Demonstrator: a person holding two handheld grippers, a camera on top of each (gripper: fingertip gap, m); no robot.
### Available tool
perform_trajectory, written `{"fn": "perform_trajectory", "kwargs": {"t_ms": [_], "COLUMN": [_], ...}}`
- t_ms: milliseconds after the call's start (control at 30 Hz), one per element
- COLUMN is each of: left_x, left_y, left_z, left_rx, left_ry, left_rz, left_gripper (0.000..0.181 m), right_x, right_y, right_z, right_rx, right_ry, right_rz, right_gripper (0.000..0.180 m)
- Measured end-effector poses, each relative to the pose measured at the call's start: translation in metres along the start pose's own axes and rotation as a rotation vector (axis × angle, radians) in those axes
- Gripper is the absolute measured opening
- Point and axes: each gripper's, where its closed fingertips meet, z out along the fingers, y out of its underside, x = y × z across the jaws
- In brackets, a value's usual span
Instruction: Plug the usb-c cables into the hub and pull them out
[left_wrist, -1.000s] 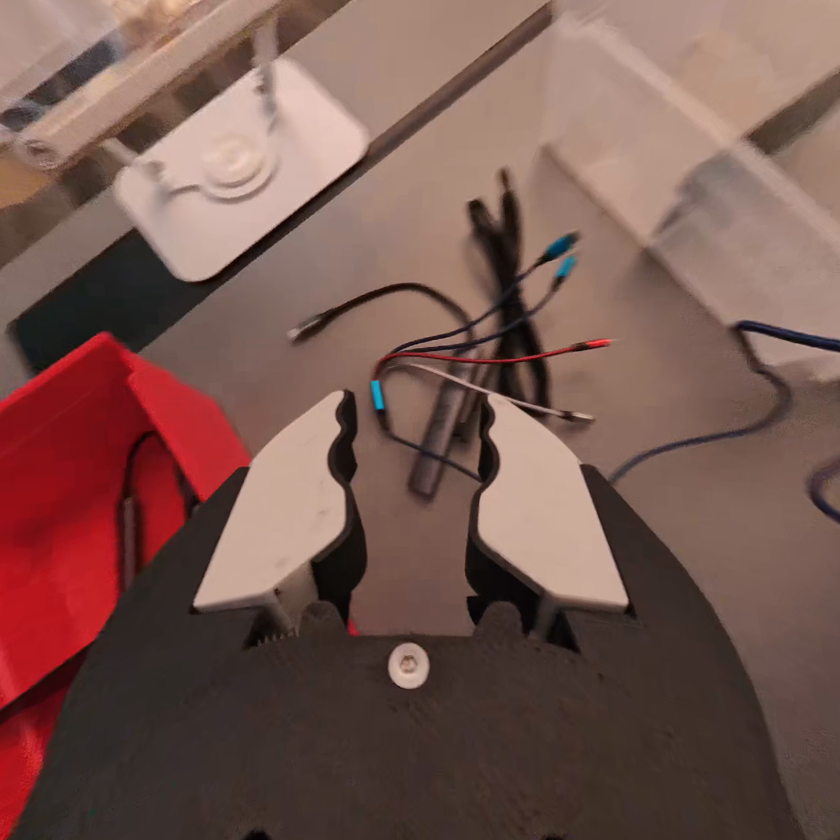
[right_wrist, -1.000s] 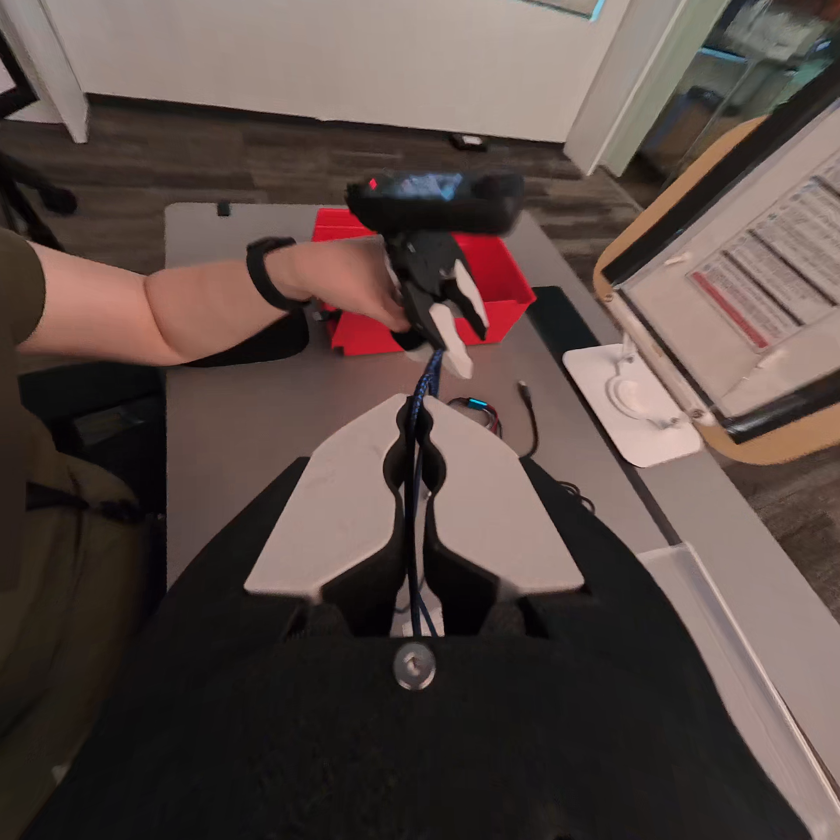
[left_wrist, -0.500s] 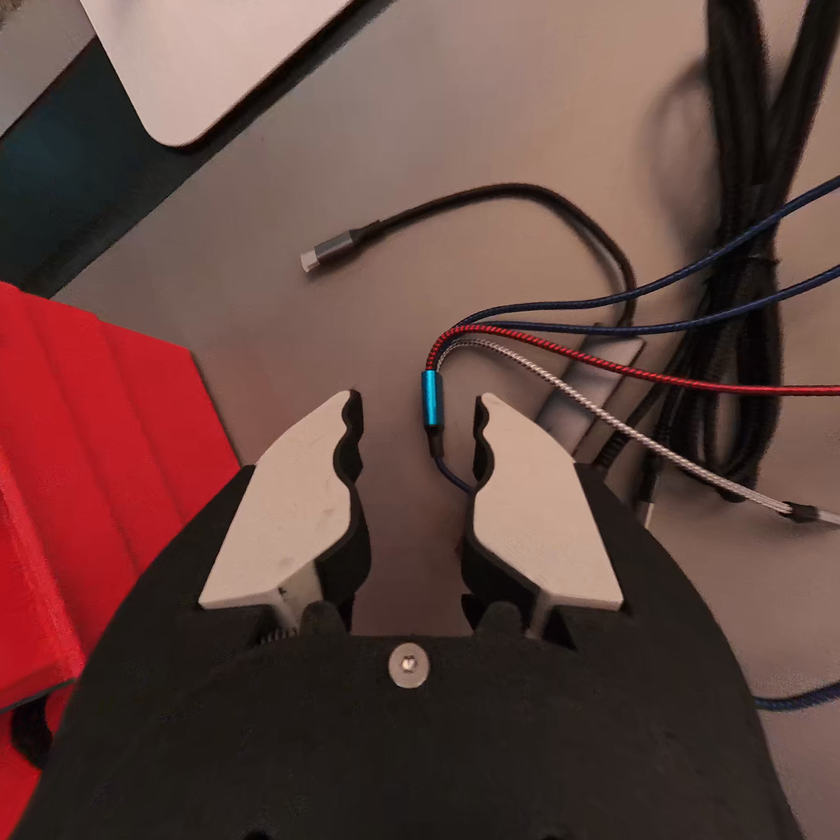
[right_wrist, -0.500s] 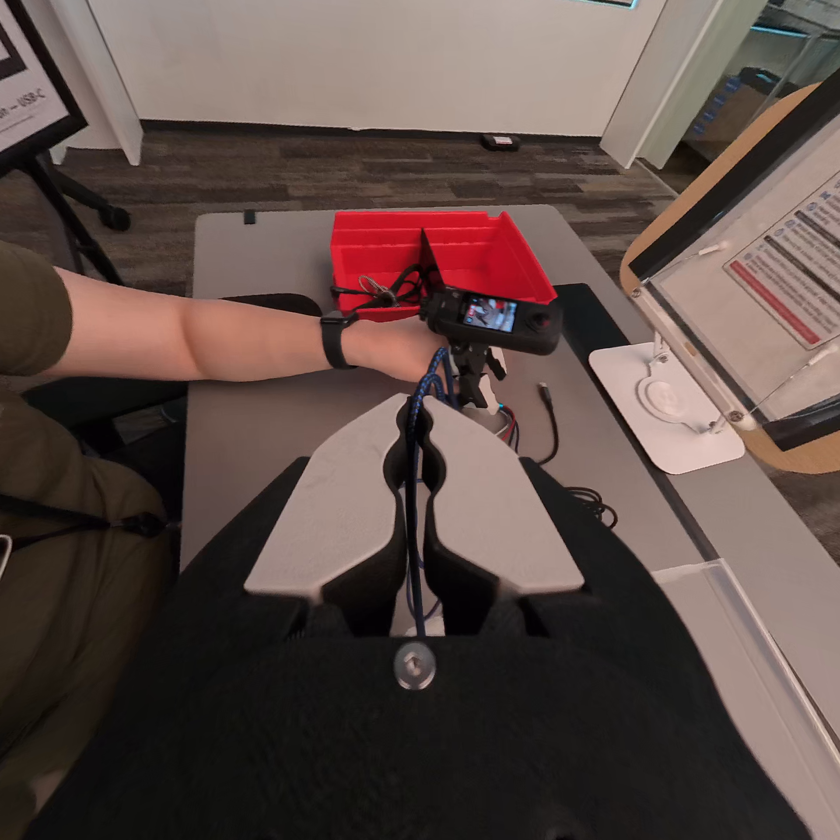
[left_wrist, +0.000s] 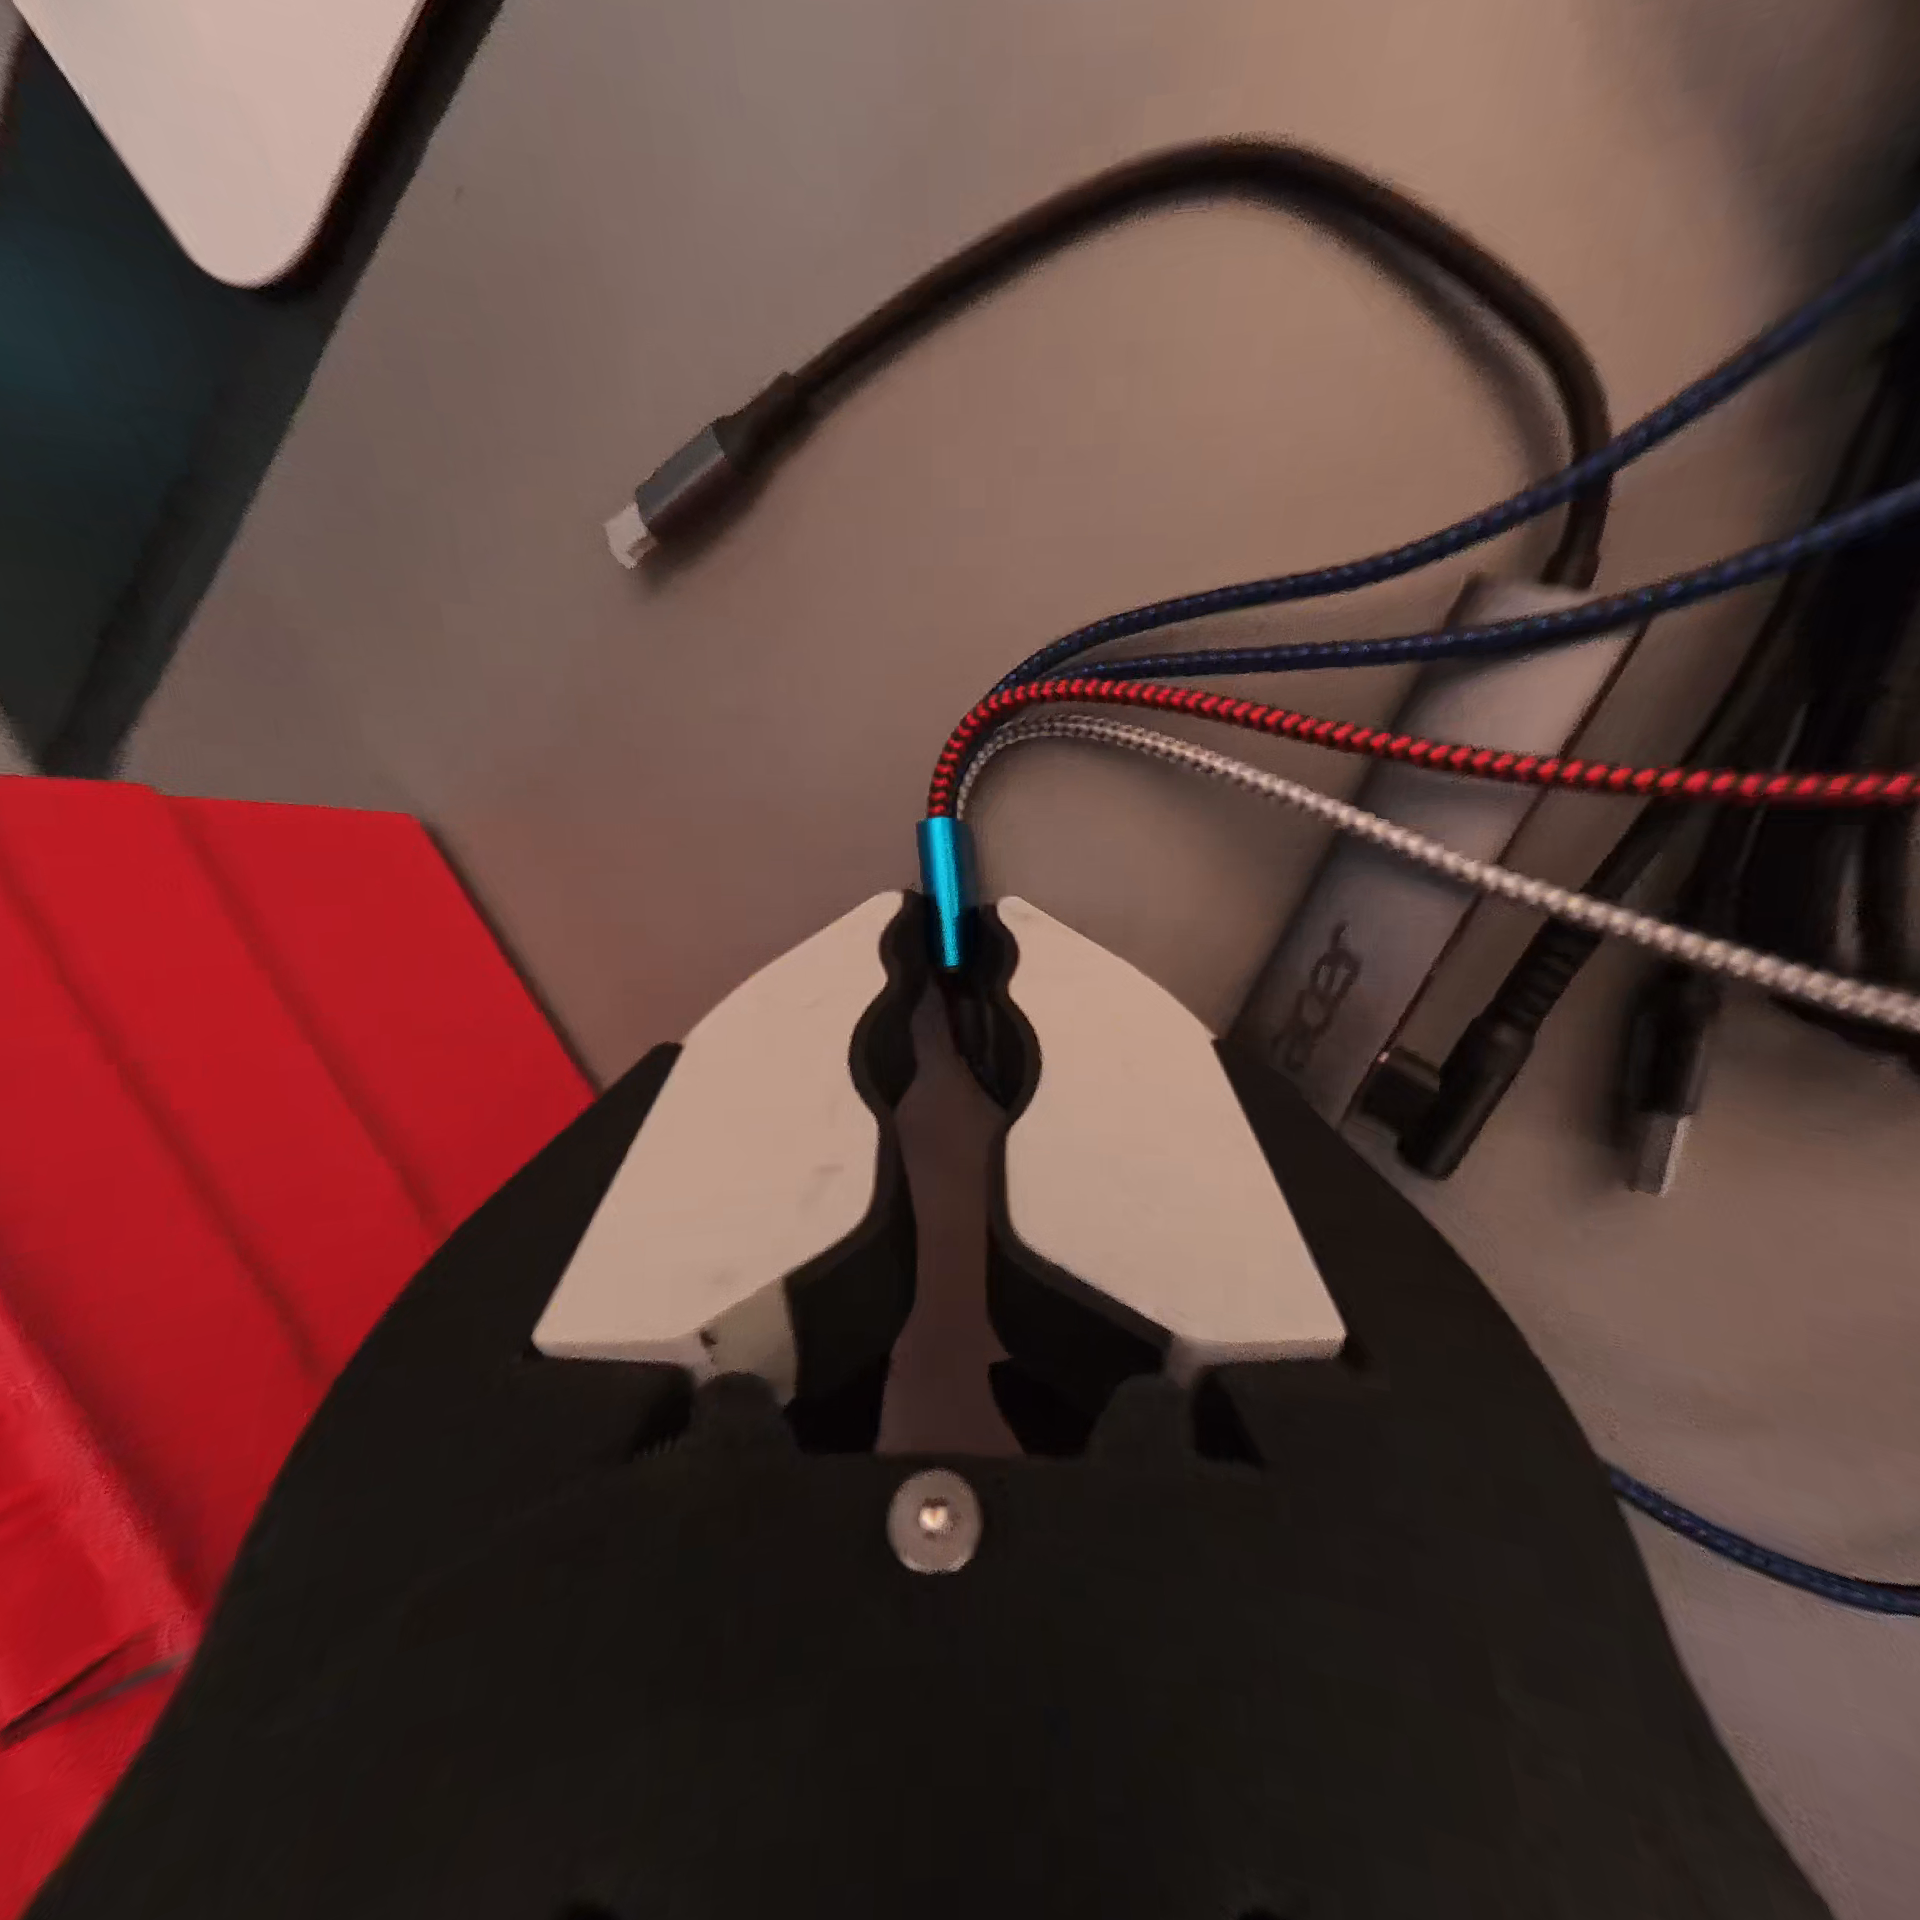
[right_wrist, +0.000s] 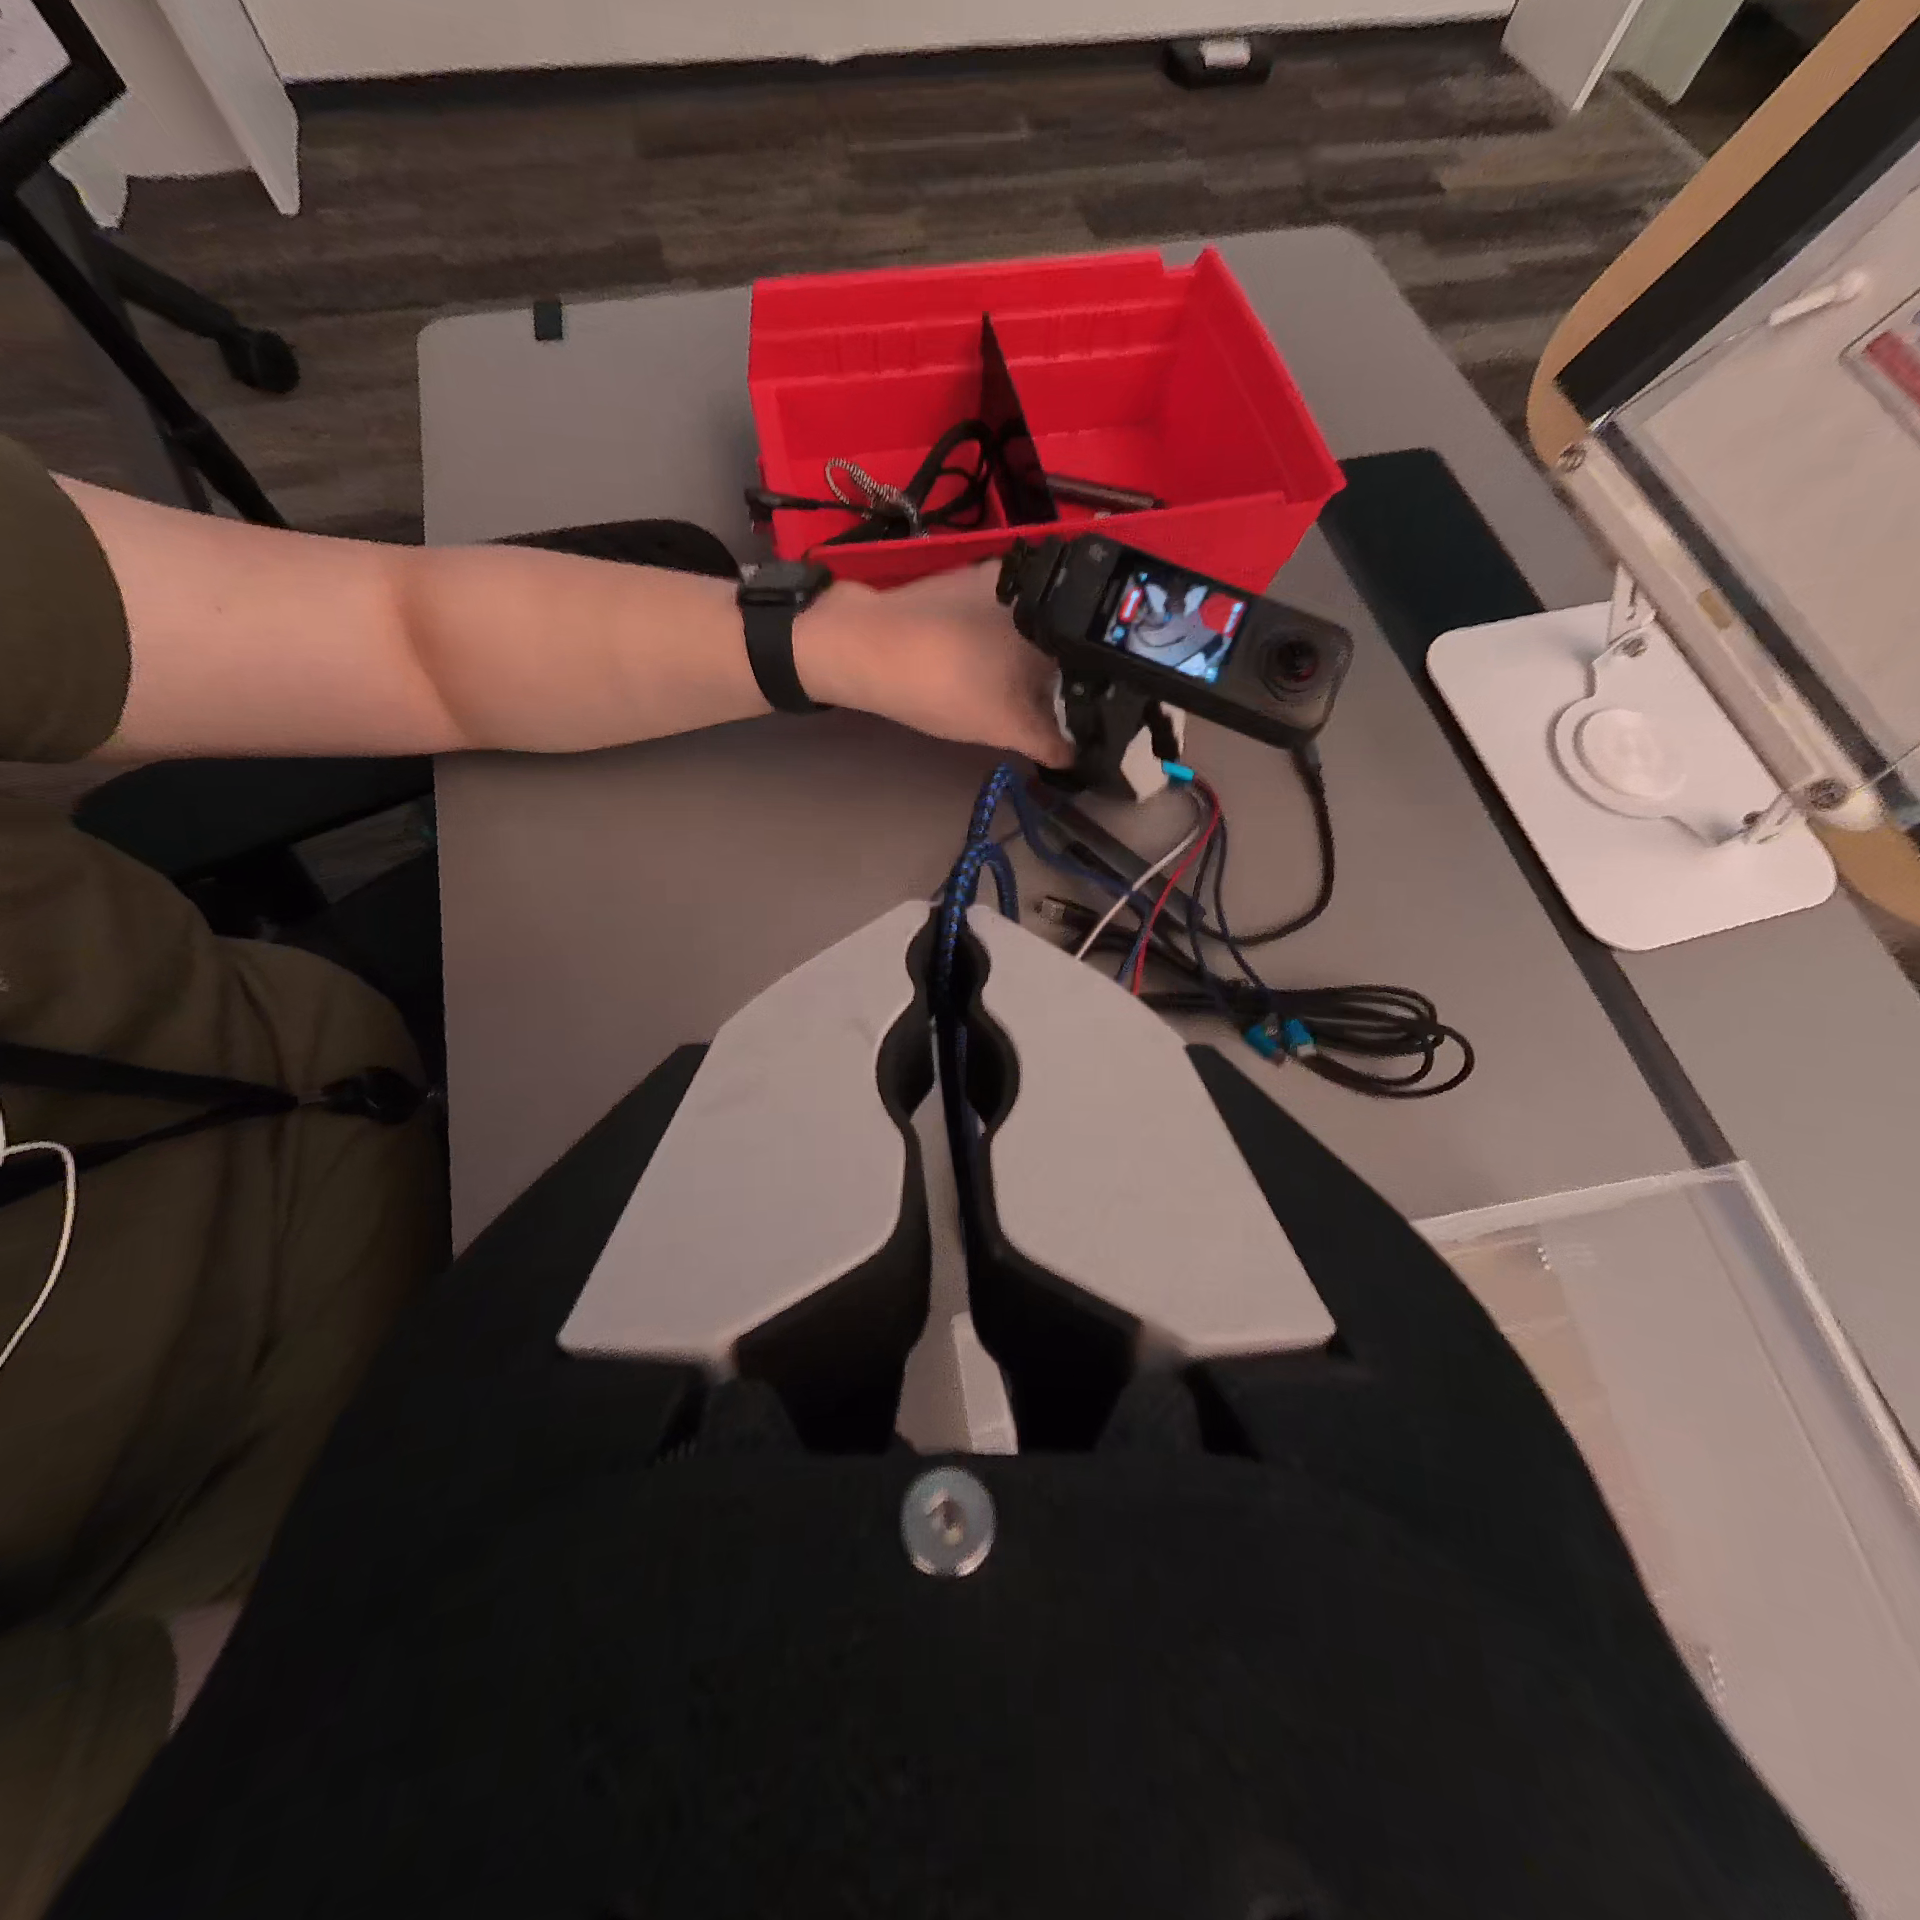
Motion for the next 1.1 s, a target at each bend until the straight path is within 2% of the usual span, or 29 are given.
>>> {"fn": "perform_trajectory", "kwargs": {"t_ms": [33,100,200,367,467,633,767,900,933,1100], "left_x": [-0.005,-0.012,-0.019,-0.055,-0.070,-0.091,-0.101,-0.111,-0.111,-0.103], "left_y": [0.001,-0.002,-0.007,-0.003,0.003,0.006,0.006,0.008,0.007,-0.001], "left_z": [-0.006,-0.024,-0.065,-0.142,-0.176,-0.215,-0.231,-0.241,-0.244,-0.251], "left_rx": [-0.011,-0.002,0.049,0.211,0.312,0.475,0.573,0.632,0.653,0.737], "left_ry": [-0.056,-0.134,-0.143,-0.210,-0.190,-0.187,-0.162,-0.150,-0.137,-0.019], "left_rz": [0.041,0.093,0.114,0.051,-0.013,-0.107,-0.161,-0.199,-0.206,-0.223], "left_gripper": [0.009,0.009,0.008,0.008,0.008,0.008,0.008,0.009,0.009,0.009], "right_x": [0.000,-0.001,-0.008,-0.029,-0.034,-0.047,-0.068,-0.075,-0.074,-0.048], "right_y": [0.005,0.013,0.020,0.053,0.069,0.107,0.122,0.106,0.100,0.075], "right_z": [0.003,0.010,0.019,0.039,0.049,0.061,0.067,0.076,0.077,0.084], "right_rx": [-0.029,-0.082,-0.122,-0.293,-0.377,-0.581,-0.703,-0.627,-0.595,-0.442], "right_ry": [-0.008,-0.023,-0.099,-0.304,-0.391,-0.550,-0.749,-0.840,-0.840,-0.700], "right_rz": [0.007,0.008,-0.010,-0.025,-0.025,0.003,0.012,0.037,0.035,0.096], "right_gripper": [0.000,0.000,0.000,0.000,0.001,0.005,0.006,0.014,0.020,0.027]}}
